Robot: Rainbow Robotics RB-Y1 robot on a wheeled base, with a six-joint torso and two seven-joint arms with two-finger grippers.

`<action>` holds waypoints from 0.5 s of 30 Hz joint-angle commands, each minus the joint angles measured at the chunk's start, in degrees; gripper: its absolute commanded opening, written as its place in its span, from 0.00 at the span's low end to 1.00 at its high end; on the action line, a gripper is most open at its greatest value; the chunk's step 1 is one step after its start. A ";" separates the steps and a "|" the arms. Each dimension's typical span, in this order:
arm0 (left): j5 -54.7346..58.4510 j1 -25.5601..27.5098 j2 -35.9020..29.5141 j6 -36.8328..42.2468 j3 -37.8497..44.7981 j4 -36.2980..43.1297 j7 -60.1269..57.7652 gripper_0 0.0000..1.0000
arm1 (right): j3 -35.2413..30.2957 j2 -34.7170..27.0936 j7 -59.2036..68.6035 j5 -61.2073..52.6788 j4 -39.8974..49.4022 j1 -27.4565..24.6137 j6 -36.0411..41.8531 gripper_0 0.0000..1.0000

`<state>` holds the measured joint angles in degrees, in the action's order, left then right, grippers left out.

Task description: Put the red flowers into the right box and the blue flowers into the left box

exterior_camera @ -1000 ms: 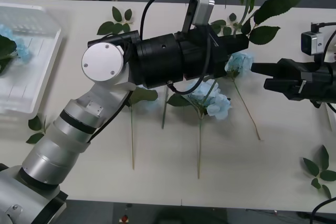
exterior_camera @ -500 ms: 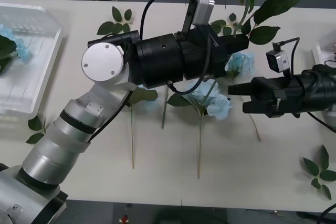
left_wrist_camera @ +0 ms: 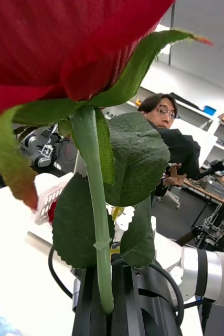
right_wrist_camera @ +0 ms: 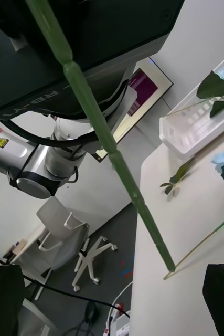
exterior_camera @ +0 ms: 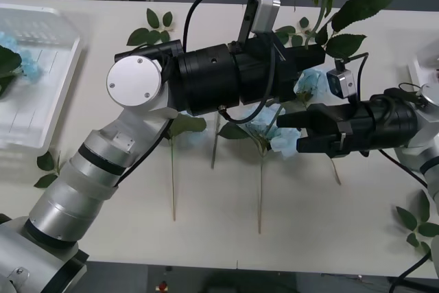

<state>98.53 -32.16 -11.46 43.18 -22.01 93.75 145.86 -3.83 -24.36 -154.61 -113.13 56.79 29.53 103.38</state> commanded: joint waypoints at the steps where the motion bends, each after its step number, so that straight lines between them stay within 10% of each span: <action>1: 0.44 -0.54 -0.14 -0.29 -0.31 2.14 3.73 0.00 | -0.39 1.59 -0.39 -0.16 1.74 1.06 -1.78 1.00; 15: 0.44 -0.54 -0.14 -0.29 -0.31 2.14 3.73 0.00 | -0.04 4.32 -0.39 1.42 1.83 2.02 -5.21 1.00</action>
<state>98.53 -32.16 -11.46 43.18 -22.01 93.75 145.86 -3.83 -20.77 -154.61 -111.98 56.79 29.54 98.61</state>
